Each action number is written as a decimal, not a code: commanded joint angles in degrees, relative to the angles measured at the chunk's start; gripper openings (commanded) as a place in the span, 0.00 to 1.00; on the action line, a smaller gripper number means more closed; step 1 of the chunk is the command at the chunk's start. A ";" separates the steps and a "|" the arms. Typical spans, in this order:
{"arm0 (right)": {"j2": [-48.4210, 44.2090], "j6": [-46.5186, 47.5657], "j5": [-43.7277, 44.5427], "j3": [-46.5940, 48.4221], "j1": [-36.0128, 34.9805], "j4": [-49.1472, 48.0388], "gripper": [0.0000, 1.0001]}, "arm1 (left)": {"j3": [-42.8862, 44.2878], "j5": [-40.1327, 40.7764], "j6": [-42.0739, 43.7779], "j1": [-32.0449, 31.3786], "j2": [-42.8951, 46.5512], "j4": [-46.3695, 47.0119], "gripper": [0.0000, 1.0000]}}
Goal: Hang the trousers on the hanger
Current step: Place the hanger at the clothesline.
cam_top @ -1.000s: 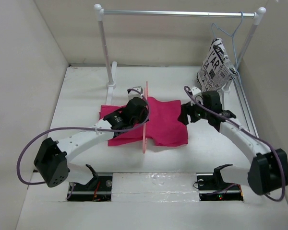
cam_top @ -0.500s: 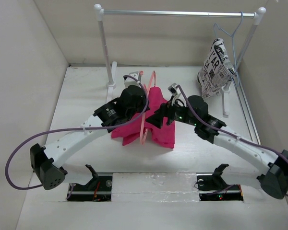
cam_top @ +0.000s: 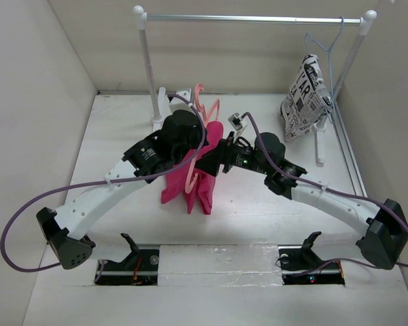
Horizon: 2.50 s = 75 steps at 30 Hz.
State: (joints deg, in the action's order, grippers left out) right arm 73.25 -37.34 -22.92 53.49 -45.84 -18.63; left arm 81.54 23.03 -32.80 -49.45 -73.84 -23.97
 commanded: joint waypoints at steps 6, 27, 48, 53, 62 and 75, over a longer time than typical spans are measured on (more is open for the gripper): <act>-10.49 5.79 6.66 6.44 -1.62 12.48 0.85 | 4.95 -0.35 0.45 -0.65 2.39 11.74 0.00; 1.00 -1.24 1.82 4.86 -4.33 -1.23 0.87 | -2.96 -3.51 -4.03 -0.65 1.86 18.08 0.00; -4.95 -1.24 3.76 0.03 -1.01 -7.04 0.00 | -0.42 -10.62 -1.92 2.25 2.56 19.04 0.26; -7.25 0.87 1.74 2.14 2.86 -3.25 0.00 | 4.58 -12.65 1.59 2.25 2.92 18.78 0.62; -6.73 -1.07 -8.89 8.54 15.60 -4.84 0.00 | 7.51 -16.52 3.88 2.25 4.05 17.19 0.69; 7.86 -11.51 -18.48 25.43 32.92 -14.05 0.00 | -6.56 -16.17 -0.34 2.25 10.65 17.11 0.71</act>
State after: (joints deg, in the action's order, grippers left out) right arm 79.66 -48.49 -37.98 72.53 -14.79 -14.02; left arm 76.86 7.38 -31.94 -47.40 -65.60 -8.47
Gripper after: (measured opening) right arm 0.269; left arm 0.708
